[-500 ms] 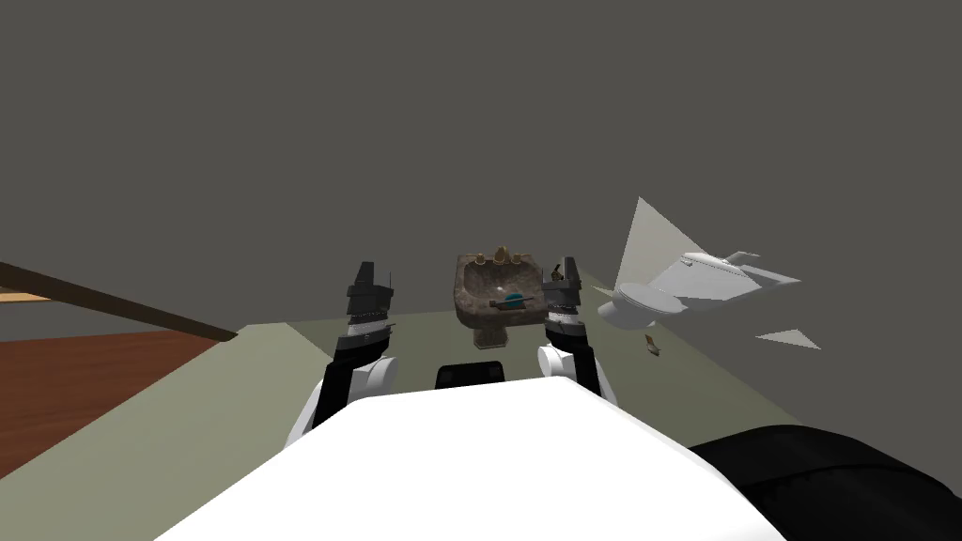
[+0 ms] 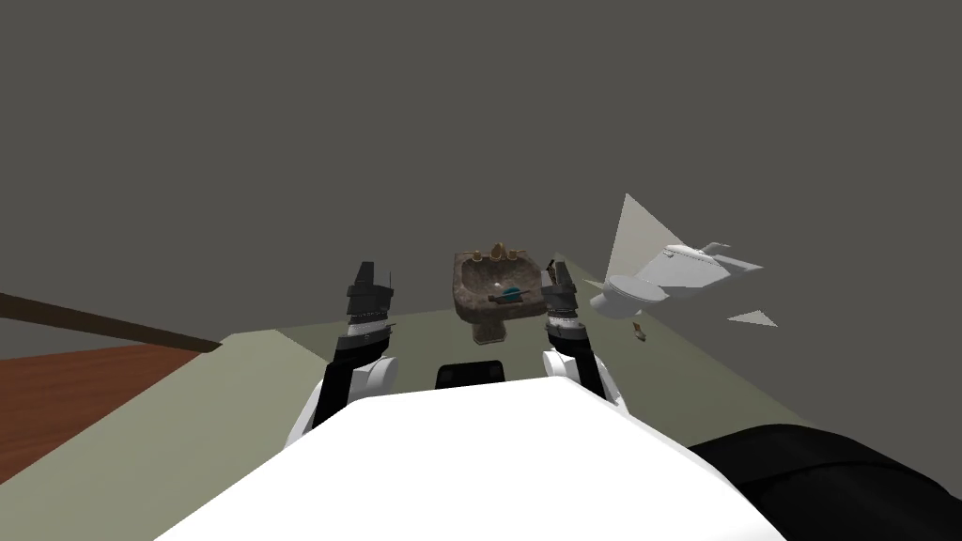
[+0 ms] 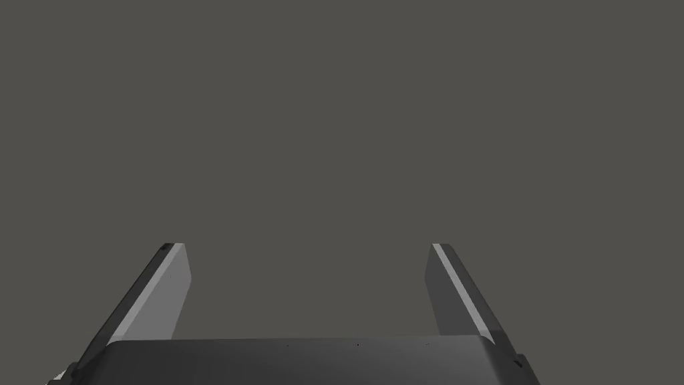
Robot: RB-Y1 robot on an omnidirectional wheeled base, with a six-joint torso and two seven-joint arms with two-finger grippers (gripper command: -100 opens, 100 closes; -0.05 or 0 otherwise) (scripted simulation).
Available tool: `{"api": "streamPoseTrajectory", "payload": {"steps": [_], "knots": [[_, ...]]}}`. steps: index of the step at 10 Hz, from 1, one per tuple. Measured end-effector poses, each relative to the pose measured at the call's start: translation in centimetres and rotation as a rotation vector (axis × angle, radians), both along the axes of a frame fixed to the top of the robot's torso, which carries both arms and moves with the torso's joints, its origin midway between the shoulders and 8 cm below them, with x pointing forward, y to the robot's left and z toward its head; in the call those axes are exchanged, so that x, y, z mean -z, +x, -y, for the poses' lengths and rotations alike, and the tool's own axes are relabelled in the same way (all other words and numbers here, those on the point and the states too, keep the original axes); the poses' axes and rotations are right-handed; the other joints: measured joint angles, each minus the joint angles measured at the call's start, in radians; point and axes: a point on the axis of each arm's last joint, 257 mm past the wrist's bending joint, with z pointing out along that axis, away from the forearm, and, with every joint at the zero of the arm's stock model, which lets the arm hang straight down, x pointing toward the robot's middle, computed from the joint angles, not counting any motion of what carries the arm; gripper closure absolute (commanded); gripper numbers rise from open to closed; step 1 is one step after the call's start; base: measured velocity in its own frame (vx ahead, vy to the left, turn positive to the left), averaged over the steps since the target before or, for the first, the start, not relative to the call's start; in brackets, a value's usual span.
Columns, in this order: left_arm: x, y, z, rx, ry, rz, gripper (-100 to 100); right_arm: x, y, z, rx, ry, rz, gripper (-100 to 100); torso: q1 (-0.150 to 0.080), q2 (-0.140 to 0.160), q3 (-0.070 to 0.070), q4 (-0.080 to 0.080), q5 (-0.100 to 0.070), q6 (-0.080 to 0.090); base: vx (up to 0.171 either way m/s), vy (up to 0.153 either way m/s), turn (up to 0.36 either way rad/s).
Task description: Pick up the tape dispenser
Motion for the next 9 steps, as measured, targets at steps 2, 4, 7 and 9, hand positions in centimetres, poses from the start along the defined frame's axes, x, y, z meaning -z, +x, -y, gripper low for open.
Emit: {"api": "streamPoseTrajectory", "payload": {"steps": [2, 4, 7, 9], "knots": [[0.0, 0.0, 0.0, 0.0, 0.0, 0.0, 0, 1.1, 0.0, 0.0, 0.026, -0.099, -0.019, -100, 0.002, 0.002, 0.001, 0.001, 0.0, 0.0, -0.143, 0.1, -0.186], [0.0, 0.0, 0.0, 0.0, 0.0, 0.0, 0, 2.6, -0.2, -0.1, 0.059, -0.219, -0.043, -100, 0.003, 0.004, 0.003, 0.001, 0.001, 0.0, -0.165, 0.11, -0.186], [0.0, 0.0, 0.0, 0.0, 0.0, 0.0, 0, 5.7, -0.2, 0.4, 0.106, -0.441, -0.088, -100, 0.005, 0.004, 0.003, 0.001, 0.001, 0.0, -0.176, 0.125, -0.159], [0.0, 0.0, 0.0, 0.0, 0.0, 0.0, 0, 8.1, -0.2, 1.3, 0.129, -0.61, -0.124, -100, 0.003, 0.004, 0.002, 0.001, 0.001, 0.0, -0.143, 0.077, -0.081]]}}
